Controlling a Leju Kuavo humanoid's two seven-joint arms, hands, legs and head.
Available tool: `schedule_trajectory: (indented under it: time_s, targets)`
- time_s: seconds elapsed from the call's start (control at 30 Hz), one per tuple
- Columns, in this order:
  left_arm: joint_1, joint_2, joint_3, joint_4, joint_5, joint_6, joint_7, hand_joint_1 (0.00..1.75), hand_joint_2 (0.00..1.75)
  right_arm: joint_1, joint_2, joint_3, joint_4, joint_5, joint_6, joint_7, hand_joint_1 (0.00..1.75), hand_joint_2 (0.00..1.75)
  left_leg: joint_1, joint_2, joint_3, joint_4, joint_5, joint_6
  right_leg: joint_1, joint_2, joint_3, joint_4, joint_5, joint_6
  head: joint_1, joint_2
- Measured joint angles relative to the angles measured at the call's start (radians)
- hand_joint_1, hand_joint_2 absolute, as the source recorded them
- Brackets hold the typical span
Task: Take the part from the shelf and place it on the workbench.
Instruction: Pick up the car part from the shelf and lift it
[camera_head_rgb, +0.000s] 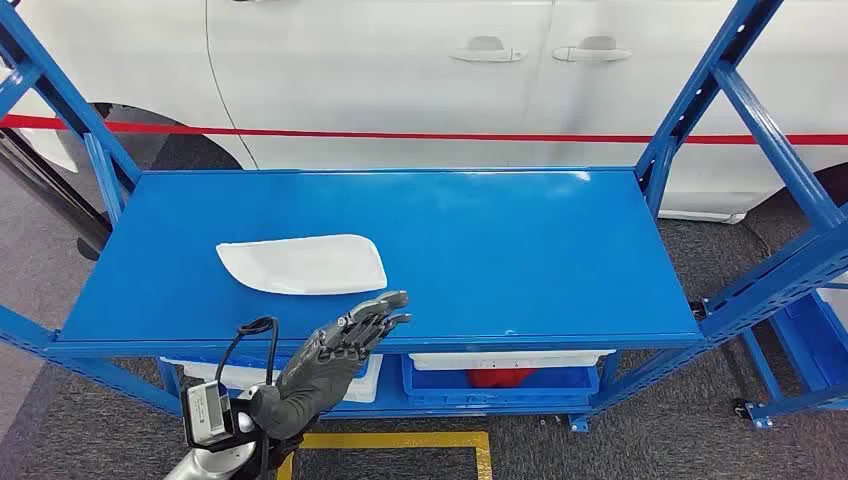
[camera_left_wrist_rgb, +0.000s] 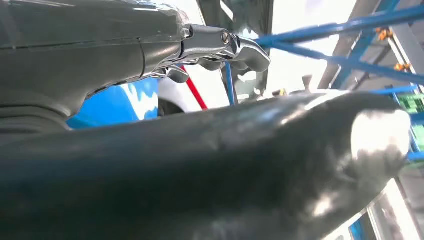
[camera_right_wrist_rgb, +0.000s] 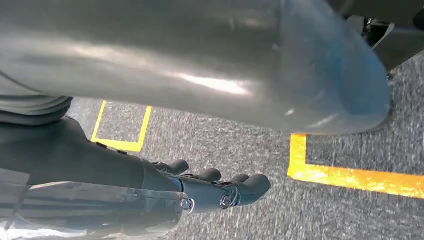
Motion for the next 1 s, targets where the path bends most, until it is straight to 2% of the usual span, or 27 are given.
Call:
schedule_trajectory:
  time_s: [0.03,0.07,0.1,0.13,0.23,0.3,0.37,0.4,0.43,0.47,0.5,0.57,0.6,0.63,0.7,0.8,0.87,0.93,0.97,1.0]
  targets:
    - [0.001,-0.002,0.003,0.0,0.0,0.009,0.002,0.0,1.16,0.0,0.0,0.0,0.0,0.0,-0.001,0.0,0.0,0.0,0.0,0.0,0.003,0.002,-0.004,-0.002,0.0,0.0,0.017,-0.044,0.027,-0.001,0.0,0.0]
    - [0.002,-0.004,0.007,0.0,-0.007,0.022,0.005,0.0,1.31,0.001,0.0,0.0,0.0,0.0,-0.002,0.001,0.0,0.0,-0.001,0.0,0.004,0.004,-0.009,-0.005,0.0,-0.001,0.028,-0.071,0.036,-0.004,0.001,0.0]
    - [0.003,-0.006,0.014,0.001,-0.024,0.049,0.009,0.0,1.75,0.001,0.0,0.0,0.0,0.0,-0.003,0.003,0.0,0.0,-0.003,-0.001,0.006,0.009,-0.016,-0.01,0.002,-0.001,0.049,-0.124,0.059,-0.008,0.001,0.0]
    - [0.002,-0.008,0.021,0.001,-0.053,0.081,0.013,0.0,1.75,0.001,0.0,0.0,0.0,0.0,-0.004,0.004,0.0,0.0,-0.005,0.0,0.007,0.013,-0.021,-0.016,0.004,0.0,0.06,-0.155,0.067,-0.013,0.001,0.0]
    - [-0.014,-0.006,0.037,0.007,-0.212,0.207,0.022,0.0,1.75,-0.001,0.002,0.0,0.0,0.003,-0.004,0.008,0.0,0.0,-0.006,0.0,0.006,0.014,-0.029,-0.032,0.005,0.002,0.064,-0.168,0.059,-0.027,0.0,0.0]
    - [-0.033,0.0,0.045,0.015,-0.327,0.294,0.029,0.0,1.75,0.0,0.004,0.0,0.0,0.005,-0.004,0.012,0.0,0.0,-0.004,0.001,-0.005,0.047,-0.052,-0.043,0.001,0.001,0.071,-0.174,0.057,-0.039,-0.002,0.0]
    - [-0.053,0.009,0.053,0.026,-0.414,0.368,0.039,0.0,1.75,0.001,0.007,0.0,0.0,0.007,0.0,0.016,0.0,0.0,0.0,0.002,-0.053,0.149,-0.103,-0.055,-0.001,-0.001,0.076,-0.177,0.054,-0.047,-0.006,0.0]
    - [-0.064,0.017,0.055,0.035,-0.465,0.41,0.055,0.0,1.75,0.001,0.009,0.0,0.0,0.008,0.003,0.019,0.0,0.0,0.003,0.002,-0.091,0.218,-0.129,-0.06,0.0,-0.001,0.077,-0.176,0.052,-0.05,-0.008,0.0]
    - [-0.077,0.025,0.056,0.047,-0.528,0.452,0.079,0.0,1.75,0.001,0.013,0.0,0.0,0.008,0.006,0.022,0.0,0.0,0.005,0.002,-0.123,0.271,-0.142,-0.063,0.0,-0.001,0.078,-0.175,0.051,-0.051,-0.008,0.0]
    - [-0.094,0.034,0.056,0.066,-0.598,0.499,0.104,0.0,1.75,0.0,0.019,0.0,0.0,0.008,0.007,0.026,0.0,0.0,0.006,0.002,-0.141,0.292,-0.136,-0.064,0.001,-0.001,0.08,-0.174,0.049,-0.052,-0.008,0.0]
    - [-0.113,0.044,0.055,0.089,-0.667,0.546,0.127,0.0,1.75,0.0,0.025,0.0,0.0,0.008,0.006,0.029,0.0,0.0,0.007,0.002,-0.144,0.28,-0.11,-0.063,0.002,0.0,0.082,-0.173,0.047,-0.052,-0.008,0.0]
    - [-0.146,0.062,0.055,0.135,-0.741,0.607,0.142,0.0,1.75,0.001,0.04,0.0,0.001,0.008,0.0,0.035,0.0,0.0,0.007,0.002,-0.096,0.154,-0.028,-0.056,0.003,0.001,0.09,-0.173,0.043,-0.05,-0.008,0.0]
    - [-0.157,0.07,0.055,0.153,-0.757,0.625,0.142,0.0,1.75,0.002,0.048,0.0,0.002,0.008,-0.002,0.037,0.0,0.0,0.005,0.003,-0.068,0.09,0.0,-0.05,0.004,0.002,0.092,-0.173,0.042,-0.048,-0.007,0.0]
    - [-0.164,0.077,0.055,0.166,-0.768,0.638,0.143,0.0,1.75,0.003,0.053,0.0,0.002,0.008,-0.002,0.038,0.0,0.0,0.002,0.003,-0.05,0.046,0.014,-0.045,0.005,0.003,0.092,-0.173,0.041,-0.044,-0.007,0.0]
    - [-0.171,0.088,0.055,0.184,-0.79,0.655,0.148,0.0,1.75,0.003,0.061,0.0,0.003,0.008,-0.002,0.04,0.0,0.0,-0.004,0.002,-0.041,0.021,0.015,-0.037,0.005,0.004,0.089,-0.175,0.044,-0.034,-0.007,0.0]
    - [-0.175,0.104,0.055,0.2,-0.817,0.673,0.162,0.0,1.75,0.003,0.067,0.0,0.003,0.008,0.0,0.04,0.0,0.0,0.002,0.003,-0.032,0.002,0.024,-0.022,0.005,0.003,0.088,-0.165,0.034,-0.019,-0.006,0.0]
    - [-0.178,0.113,0.055,0.209,-0.84,0.684,0.173,0.0,1.75,0.003,0.068,0.0,0.003,0.008,0.001,0.04,0.0,0.0,0.005,0.005,-0.027,-0.007,0.03,-0.012,0.004,0.002,0.049,-0.082,-0.015,-0.012,-0.003,0.0]
    - [-0.175,0.121,0.055,0.218,-0.87,0.694,0.187,0.0,1.75,0.004,0.07,-0.001,0.003,0.008,0.001,0.041,0.0,0.0,0.003,0.006,-0.028,-0.007,0.029,-0.007,0.003,0.001,-0.017,0.046,-0.071,-0.007,-0.001,0.0]
    - [-0.172,0.127,0.054,0.221,-0.889,0.699,0.195,0.0,1.75,0.004,0.071,-0.001,0.003,0.008,0.001,0.041,0.0,0.0,0.003,0.006,-0.029,-0.006,0.028,-0.007,0.003,0.001,-0.038,0.082,-0.077,-0.006,-0.001,0.0]
    - [-0.169,0.133,0.054,0.225,-0.908,0.705,0.203,0.0,1.75,0.005,0.072,-0.002,0.003,0.008,0.001,0.043,0.0,0.0,0.003,0.006,-0.029,-0.005,0.027,-0.008,0.003,0.001,-0.041,0.082,-0.063,-0.005,-0.001,0.0]
